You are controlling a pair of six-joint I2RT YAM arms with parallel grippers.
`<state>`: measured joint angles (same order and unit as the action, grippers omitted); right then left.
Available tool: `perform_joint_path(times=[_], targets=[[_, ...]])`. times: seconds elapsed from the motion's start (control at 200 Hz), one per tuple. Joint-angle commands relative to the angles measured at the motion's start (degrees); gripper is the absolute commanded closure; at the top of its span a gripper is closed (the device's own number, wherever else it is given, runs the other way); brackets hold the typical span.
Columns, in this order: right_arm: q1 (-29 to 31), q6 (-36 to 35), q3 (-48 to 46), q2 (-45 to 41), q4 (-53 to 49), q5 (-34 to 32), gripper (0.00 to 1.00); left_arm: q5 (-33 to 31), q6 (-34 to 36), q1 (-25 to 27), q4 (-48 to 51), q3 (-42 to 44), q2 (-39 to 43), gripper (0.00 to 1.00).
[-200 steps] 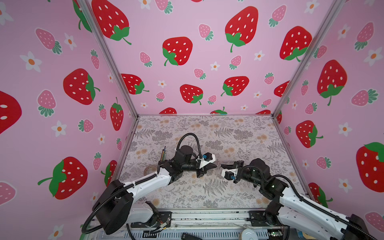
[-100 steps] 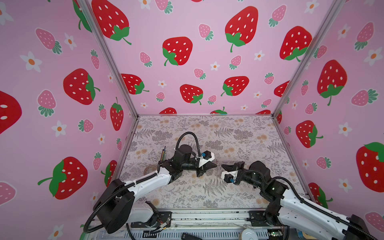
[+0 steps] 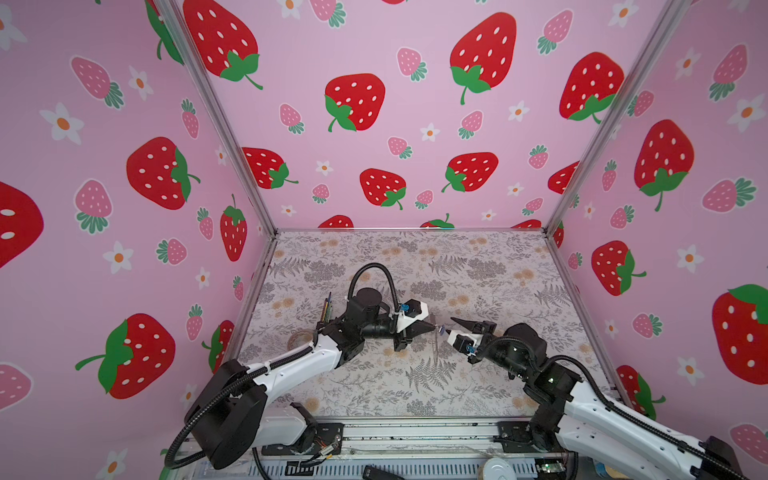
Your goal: Put the keys on the keyring
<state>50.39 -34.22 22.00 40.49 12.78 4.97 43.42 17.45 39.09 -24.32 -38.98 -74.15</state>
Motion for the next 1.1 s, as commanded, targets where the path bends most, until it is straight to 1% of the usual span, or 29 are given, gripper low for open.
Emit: perform_joint_path(times=[0.0, 0.09, 0.23, 0.415, 0.62, 0.705, 0.855, 0.971, 1.091], targets=[[-1.4, 10.2, -0.4, -2.4, 0.7, 3.0, 0.64, -0.8, -0.4, -0.2, -4.2, -0.1, 2.2, 1.00], [-1.8, 14.1, 0.1, -3.5, 0.5, 7.7, 0.66, -2.1, -0.6, -0.2, -5.8, 0.6, 2.9, 1.00], [-1.8, 17.6, 1.5, -2.9, -1.1, 13.5, 0.68, -2.5, -0.1, -0.2, -6.3, 1.0, 3.7, 1.00], [-1.8, 19.2, 3.8, -1.7, 0.3, 15.9, 0.69, -2.1, 0.5, 0.2, -6.3, 1.3, 4.3, 1.00], [-1.9, 21.2, 4.4, -0.3, 1.6, 15.5, 0.70, -2.0, 1.5, 0.7, -5.6, 1.3, 4.3, 1.00], [-1.9, 22.6, 4.2, 0.4, 2.9, 15.4, 0.71, -1.8, 1.7, 0.9, -5.6, 1.3, 4.3, 1.00], [-1.8, 25.2, 5.2, 2.5, 3.0, 13.3, 0.75, -1.7, 2.0, 1.0, -5.3, 1.3, 4.5, 1.00], [-1.7, 25.8, 5.2, 2.2, 3.9, 11.9, 0.77, -1.7, 2.3, 1.1, -5.1, 1.3, 4.5, 1.00], [-1.8, 25.9, 4.5, 0.7, 5.3, 11.2, 0.76, -1.7, 2.5, 1.2, -4.8, 1.3, 4.4, 1.00]])
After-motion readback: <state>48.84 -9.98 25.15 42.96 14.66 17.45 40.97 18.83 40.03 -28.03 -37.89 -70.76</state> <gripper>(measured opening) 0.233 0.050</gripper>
